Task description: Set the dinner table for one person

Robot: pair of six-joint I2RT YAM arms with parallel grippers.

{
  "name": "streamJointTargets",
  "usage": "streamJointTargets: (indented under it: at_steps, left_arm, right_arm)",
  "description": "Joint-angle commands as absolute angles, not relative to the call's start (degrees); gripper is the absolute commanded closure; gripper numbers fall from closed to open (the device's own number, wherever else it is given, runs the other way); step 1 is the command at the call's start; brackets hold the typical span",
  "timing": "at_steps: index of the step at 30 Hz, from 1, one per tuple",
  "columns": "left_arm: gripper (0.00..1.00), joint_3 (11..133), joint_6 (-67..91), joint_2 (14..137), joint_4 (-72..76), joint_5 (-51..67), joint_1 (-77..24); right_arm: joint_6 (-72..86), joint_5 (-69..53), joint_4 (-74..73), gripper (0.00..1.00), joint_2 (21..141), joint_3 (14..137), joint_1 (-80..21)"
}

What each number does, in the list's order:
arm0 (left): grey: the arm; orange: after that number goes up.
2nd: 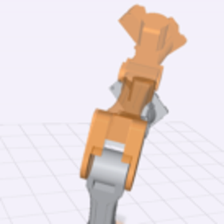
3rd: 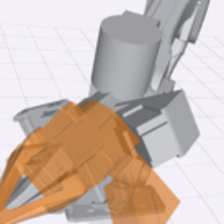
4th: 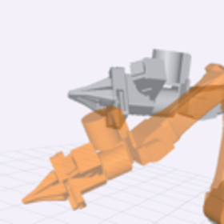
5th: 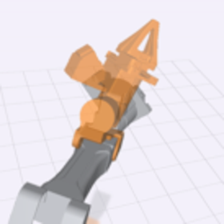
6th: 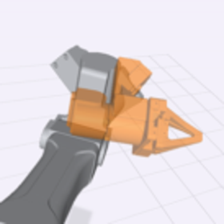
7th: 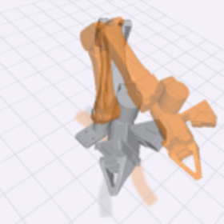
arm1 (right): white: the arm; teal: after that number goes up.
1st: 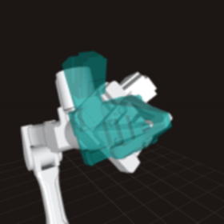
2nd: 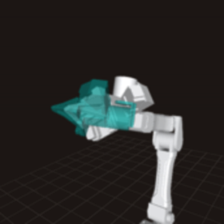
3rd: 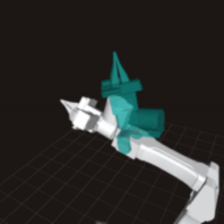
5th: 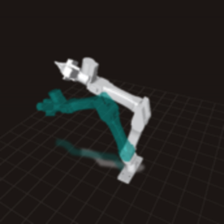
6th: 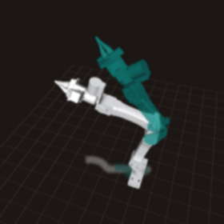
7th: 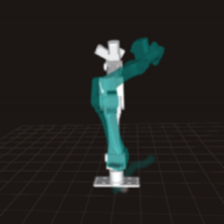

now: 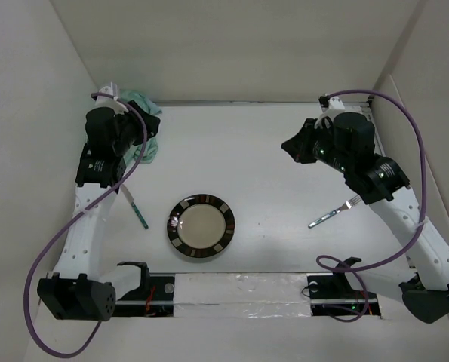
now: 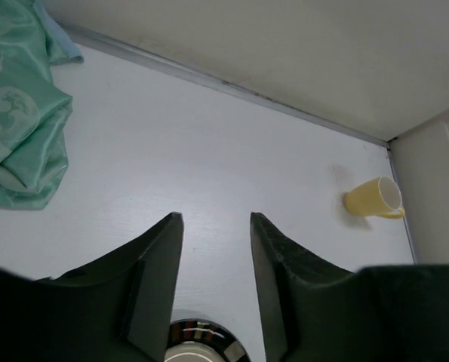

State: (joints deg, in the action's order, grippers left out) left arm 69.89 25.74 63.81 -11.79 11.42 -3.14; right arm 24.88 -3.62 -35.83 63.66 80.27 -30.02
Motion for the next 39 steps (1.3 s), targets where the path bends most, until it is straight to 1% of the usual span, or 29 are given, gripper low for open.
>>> streamJointTargets:
  at_steps: [1, 2, 3, 4, 5, 7, 9, 10, 11, 13, 14, 17, 19, 21, 22, 23, 27, 31, 34, 39]
  left_arm:
    - [0.65, 72.94, 26.71, 64.94, -8.36, 9.85, -2.81]
    - [0.77, 73.47, 26.98, 66.95, -7.13, 8.97, -2.81]
    - [0.86, 74.43, 27.50, 68.28, -6.16, 8.36, -2.81]
    - [0.95, 78.01, 28.21, 70.12, -6.67, 7.48, -2.81]
    - [1.00, 80.22, 27.95, 74.40, -7.81, 3.73, -3.42]
    - [1.00, 86.64, 27.16, 80.64, -11.07, -2.60, -4.75]
    - [1.00, 90.24, 27.16, 84.88, -14.04, -5.26, -4.75]
    - [1.00, 94.70, 27.25, 87.25, -15.45, -7.10, -4.75]
    - [0.93, 96.75, 27.42, 91.71, -17.21, -10.86, -4.75]
    - [0.75, 100.10, 27.95, 95.34, -18.89, -14.22, -4.75]
    - [0.58, 100.63, 28.30, 98.58, -18.81, -15.72, -4.75]
    - [0.38, 103.09, 28.83, 105.00, -18.89, -18.62, -4.75]
    - [0.38, 105.20, 28.04, 108.09, -20.30, -18.98, -4.75]
    - [0.40, 105.56, 26.55, 111.70, -22.14, -20.21, -4.75]
    - [0.41, 104.95, 26.46, 112.32, -22.50, -20.30, -4.75]
    - [0.44, 103.90, 26.46, 112.67, -22.85, -21.00, -4.75]
    - [0.51, 92.32, 25.58, 109.69, -18.12, -21.71, -4.75]
    - [0.50, 87.28, 24.44, 109.33, -16.79, -22.67, -4.22]
    - [0.48, 86.22, 23.38, 111.09, -17.14, -24.08, -4.22]
    - [0.48, 86.57, 23.03, 113.47, -16.09, -25.32, -3.08]
  right_arm:
    - [24.43, -5.80, -33.14, 1.00, 62.40, 79.28, -29.71]
    - [24.61, -6.24, -32.53, 1.00, 62.40, 78.93, -29.71]
    - [24.61, -6.41, -32.35, 1.00, 62.58, 78.75, -29.18]
    - [24.70, -6.59, -32.26, 1.00, 62.84, 78.92, -29.18]
    - [24.96, -6.85, -32.17, 1.00, 63.02, 79.10, -29.18]
    - [25.05, -6.68, -31.99, 1.00, 63.37, 79.37, -29.18]
    - [25.22, -6.33, -31.99, 1.00, 63.54, 79.19, -29.18]
    - [25.40, -6.24, -31.99, 1.00, 63.63, 79.02, -29.18]
    - [25.75, -6.15, -31.91, 1.00, 63.72, 78.84, -29.18]
    - [26.10, -6.24, -31.82, 1.00, 63.81, 78.75, -29.18]
    - [26.28, -6.24, -31.99, 1.00, 63.90, 78.66, -29.70]
    - [26.28, -5.45, -32.43, 1.00, 64.33, 79.19, -29.71]
    - [26.19, -4.92, -32.87, 1.00, 64.95, 79.63, -29.71]
    - [26.02, -4.13, -33.75, 1.00, 65.39, 80.51, -29.71]
    - [25.93, -3.87, -34.01, 0.99, 65.74, 80.68, -29.71]
    - [25.93, -3.17, -34.19, 0.96, 65.92, 80.68, -29.71]
    - [26.02, -2.55, -34.02, 0.89, 65.92, 79.64, -28.66]
    - [26.02, -3.25, -33.66, 0.84, 66.27, 78.84, -28.04]
    - [25.93, -3.87, -33.84, 0.83, 67.06, 78.84, -28.04]
    - [25.23, -4.31, -34.98, 0.82, 68.20, 79.36, -28.04]
